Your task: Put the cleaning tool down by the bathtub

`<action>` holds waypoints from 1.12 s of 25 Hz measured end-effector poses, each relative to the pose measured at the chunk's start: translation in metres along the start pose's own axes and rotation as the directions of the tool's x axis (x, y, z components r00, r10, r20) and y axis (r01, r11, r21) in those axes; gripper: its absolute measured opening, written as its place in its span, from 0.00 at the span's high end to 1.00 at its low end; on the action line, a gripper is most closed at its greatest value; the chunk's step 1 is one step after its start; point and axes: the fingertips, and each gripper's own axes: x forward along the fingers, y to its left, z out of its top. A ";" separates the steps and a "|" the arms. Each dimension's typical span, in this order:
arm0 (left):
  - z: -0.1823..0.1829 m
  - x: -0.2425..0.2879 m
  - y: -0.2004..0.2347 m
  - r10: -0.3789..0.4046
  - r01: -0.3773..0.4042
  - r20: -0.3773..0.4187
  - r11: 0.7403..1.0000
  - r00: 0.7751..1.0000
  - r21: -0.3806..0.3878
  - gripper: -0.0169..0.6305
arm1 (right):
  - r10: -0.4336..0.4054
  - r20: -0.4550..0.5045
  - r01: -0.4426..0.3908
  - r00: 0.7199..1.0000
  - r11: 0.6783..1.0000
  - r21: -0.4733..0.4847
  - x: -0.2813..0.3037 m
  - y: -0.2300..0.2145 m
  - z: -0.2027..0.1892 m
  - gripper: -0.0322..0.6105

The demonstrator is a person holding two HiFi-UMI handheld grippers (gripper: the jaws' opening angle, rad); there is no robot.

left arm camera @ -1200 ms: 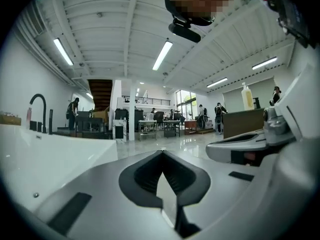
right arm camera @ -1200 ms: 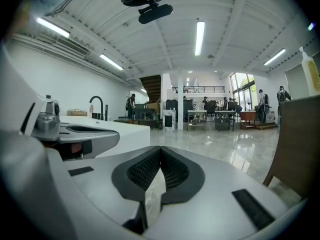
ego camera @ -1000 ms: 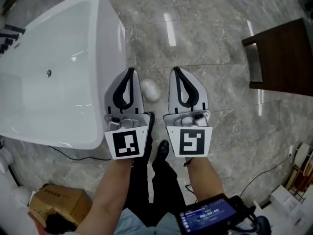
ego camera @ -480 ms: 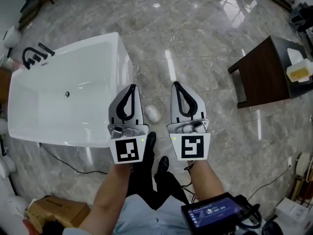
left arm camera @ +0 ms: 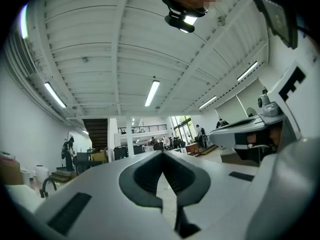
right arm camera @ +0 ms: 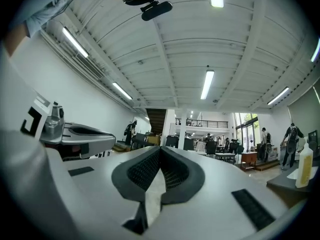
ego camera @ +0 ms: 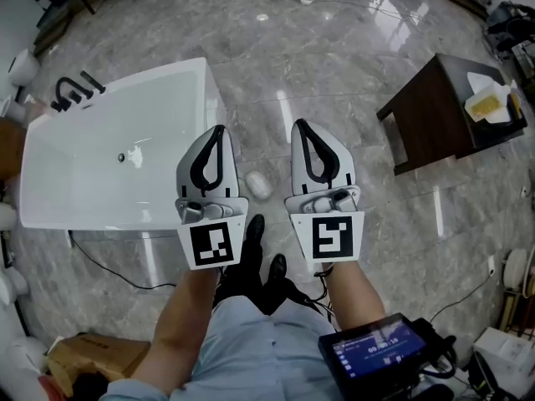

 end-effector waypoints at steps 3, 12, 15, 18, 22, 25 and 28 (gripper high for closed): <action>0.020 -0.015 0.002 -0.003 0.003 0.010 0.999 1.000 0.038 0.95 | 0.002 0.001 -0.002 1.000 1.000 -0.008 -0.014 0.006 0.018 0.93; 0.062 -0.036 0.004 0.005 -0.009 0.069 0.998 0.998 0.061 0.95 | 0.011 0.046 -0.010 0.999 0.999 -0.034 -0.030 0.017 0.057 0.93; 0.070 -0.038 0.004 0.005 -0.010 0.082 0.998 0.997 0.068 0.95 | 0.016 0.062 -0.014 0.998 0.999 -0.034 -0.031 0.017 0.065 0.93; 0.078 -0.040 0.004 0.010 -0.017 0.097 0.997 0.995 0.078 0.95 | 0.017 0.074 -0.015 0.997 0.999 -0.031 -0.034 0.017 0.072 0.93; 0.084 -0.041 0.006 0.017 -0.026 0.106 0.997 0.994 0.079 0.95 | 0.018 0.089 -0.015 0.996 0.999 -0.037 -0.035 0.018 0.079 0.93; 0.085 -0.040 0.003 0.011 -0.020 0.108 0.996 0.994 0.083 0.95 | 0.018 0.088 -0.015 0.996 0.999 -0.038 -0.035 0.017 0.079 0.93; 0.085 -0.040 0.002 0.005 -0.015 0.104 0.995 0.995 0.095 0.95 | 0.017 0.085 -0.014 0.996 0.999 -0.035 -0.034 0.017 0.078 0.93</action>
